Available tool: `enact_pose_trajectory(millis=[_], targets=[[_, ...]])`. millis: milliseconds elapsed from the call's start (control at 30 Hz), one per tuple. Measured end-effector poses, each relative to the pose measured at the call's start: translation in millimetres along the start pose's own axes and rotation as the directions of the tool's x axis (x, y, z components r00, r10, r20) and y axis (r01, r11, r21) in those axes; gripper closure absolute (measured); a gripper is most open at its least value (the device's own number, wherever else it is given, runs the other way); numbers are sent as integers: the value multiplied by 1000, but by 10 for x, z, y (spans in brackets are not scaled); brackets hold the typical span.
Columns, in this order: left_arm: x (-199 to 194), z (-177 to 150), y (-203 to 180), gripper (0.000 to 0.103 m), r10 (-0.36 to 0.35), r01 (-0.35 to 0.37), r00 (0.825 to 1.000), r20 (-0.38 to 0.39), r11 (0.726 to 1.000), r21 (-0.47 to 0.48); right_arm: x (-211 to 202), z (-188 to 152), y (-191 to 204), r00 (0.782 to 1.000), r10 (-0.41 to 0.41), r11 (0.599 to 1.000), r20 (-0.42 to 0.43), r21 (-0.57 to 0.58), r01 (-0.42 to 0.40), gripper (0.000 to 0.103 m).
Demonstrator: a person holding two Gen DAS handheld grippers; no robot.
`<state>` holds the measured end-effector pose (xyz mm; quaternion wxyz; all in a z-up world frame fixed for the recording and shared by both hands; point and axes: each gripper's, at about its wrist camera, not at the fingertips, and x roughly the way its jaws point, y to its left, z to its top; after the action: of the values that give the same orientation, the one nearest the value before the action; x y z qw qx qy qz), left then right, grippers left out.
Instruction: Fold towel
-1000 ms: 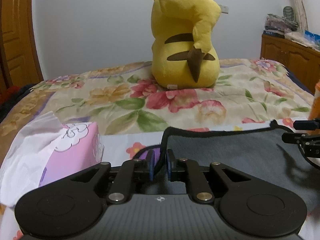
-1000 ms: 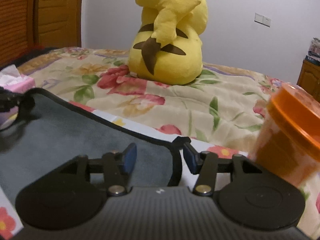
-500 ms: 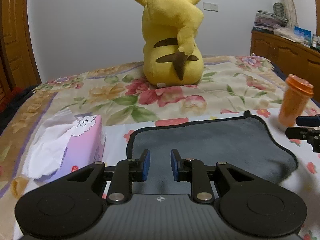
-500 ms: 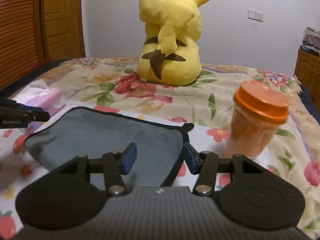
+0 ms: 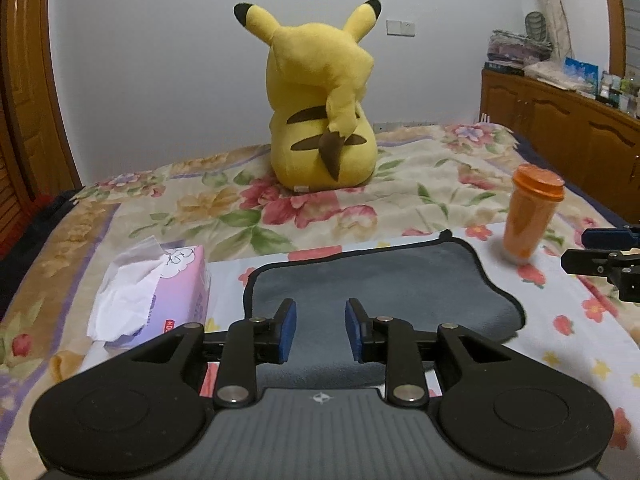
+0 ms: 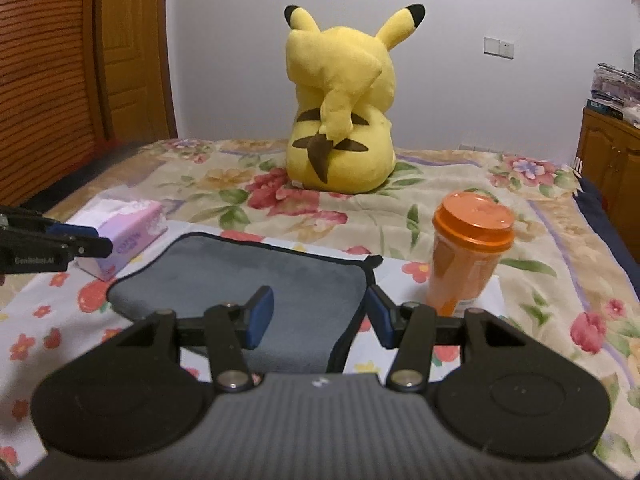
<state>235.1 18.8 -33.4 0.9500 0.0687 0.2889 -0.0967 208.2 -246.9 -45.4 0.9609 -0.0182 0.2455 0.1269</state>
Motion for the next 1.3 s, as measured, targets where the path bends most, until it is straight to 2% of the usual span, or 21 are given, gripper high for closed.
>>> enact_pose_trajectory(millis=[167,267,367,433,467,533,700,867,1067,1300], targets=[[-181,-50,-60,65,-1,1,1000,6,1000,-1,-171,-36,36,1000,1,1000,7,11,-1,51],[-248,-95,-89,57,-6,6,1000,-1,1000,-10,-236,-77,56,1000,-4,1000,4,19,4,51],[-318,-142,-119,38,-3,3,1000,1,1000,-12,-297,-127,77,1000,-12,1000,3,18,12,49],[-363,-162,-141,25,3,-3,1000,9,1000,-12,-329,-152,85,1000,-21,1000,2,21,21,41],[-389,-178,-154,23,5,-5,1000,11,1000,-11,-344,-167,82,1000,-25,999,3,27,25,38],[-421,-201,-174,12,11,-11,1000,12,1000,-12,-354,-200,76,999,-32,999,-2,36,32,36],[-502,-265,-207,1,9,-9,1000,14,999,-30,-409,-290,84,999,-46,998,-2,42,46,21],[-562,-317,-231,0,17,-17,1000,12,999,-32,-433,-336,110,999,-55,998,3,44,54,1],[-645,-394,-296,0,4,-4,1000,7,999,-37,-445,-415,157,998,-57,997,-17,45,58,0],[-826,-429,-349,0,39,-39,999,-7,998,-48,-595,-469,211,998,-63,996,-23,66,64,0]])
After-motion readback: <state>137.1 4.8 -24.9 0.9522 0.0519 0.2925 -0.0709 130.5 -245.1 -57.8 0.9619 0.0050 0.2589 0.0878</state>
